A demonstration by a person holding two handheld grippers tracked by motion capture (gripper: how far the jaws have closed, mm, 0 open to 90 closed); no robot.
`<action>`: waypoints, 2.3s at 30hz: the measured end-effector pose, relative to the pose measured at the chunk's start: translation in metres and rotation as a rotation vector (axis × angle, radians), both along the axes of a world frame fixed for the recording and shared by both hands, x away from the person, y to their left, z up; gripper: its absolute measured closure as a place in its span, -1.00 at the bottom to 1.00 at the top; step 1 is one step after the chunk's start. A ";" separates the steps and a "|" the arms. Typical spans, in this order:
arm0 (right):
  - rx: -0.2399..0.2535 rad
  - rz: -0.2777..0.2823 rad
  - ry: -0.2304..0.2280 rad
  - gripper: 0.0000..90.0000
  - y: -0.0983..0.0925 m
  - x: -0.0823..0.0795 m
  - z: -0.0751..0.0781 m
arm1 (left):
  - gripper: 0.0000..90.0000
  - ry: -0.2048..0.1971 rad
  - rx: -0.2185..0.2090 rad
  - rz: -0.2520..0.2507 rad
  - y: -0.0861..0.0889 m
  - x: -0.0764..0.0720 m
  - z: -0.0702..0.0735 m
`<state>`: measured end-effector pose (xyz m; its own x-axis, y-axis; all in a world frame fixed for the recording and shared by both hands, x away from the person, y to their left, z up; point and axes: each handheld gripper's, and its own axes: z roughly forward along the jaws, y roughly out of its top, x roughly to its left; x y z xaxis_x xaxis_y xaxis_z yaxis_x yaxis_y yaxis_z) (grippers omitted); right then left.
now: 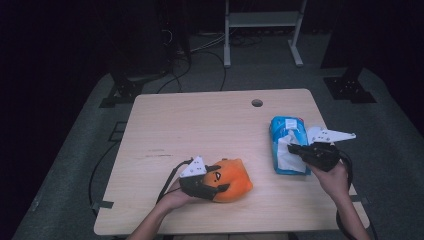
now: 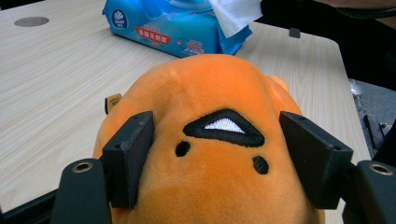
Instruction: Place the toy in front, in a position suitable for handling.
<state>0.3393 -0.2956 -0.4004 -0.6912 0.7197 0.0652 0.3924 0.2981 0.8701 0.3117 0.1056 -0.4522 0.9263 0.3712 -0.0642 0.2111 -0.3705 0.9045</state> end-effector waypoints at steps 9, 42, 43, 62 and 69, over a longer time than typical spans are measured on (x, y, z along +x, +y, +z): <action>0.014 0.094 -0.020 0.95 0.010 -0.033 0.017 | -0.38 0.005 -0.005 -0.002 0.000 0.001 0.000; -0.049 0.365 0.044 0.91 0.132 -0.023 -0.014 | -0.44 -0.020 0.012 -0.034 0.000 0.001 0.000; -0.059 0.365 0.035 0.88 0.134 -0.025 -0.015 | -0.44 -0.022 0.014 -0.034 0.000 0.001 0.000; -0.083 0.407 -0.030 0.18 0.147 -0.038 -0.013 | -0.45 -0.032 0.043 -0.052 -0.002 0.001 0.002; -0.100 0.391 -0.038 0.52 0.154 -0.038 -0.020 | -0.62 -0.036 0.077 -0.062 0.000 0.000 0.012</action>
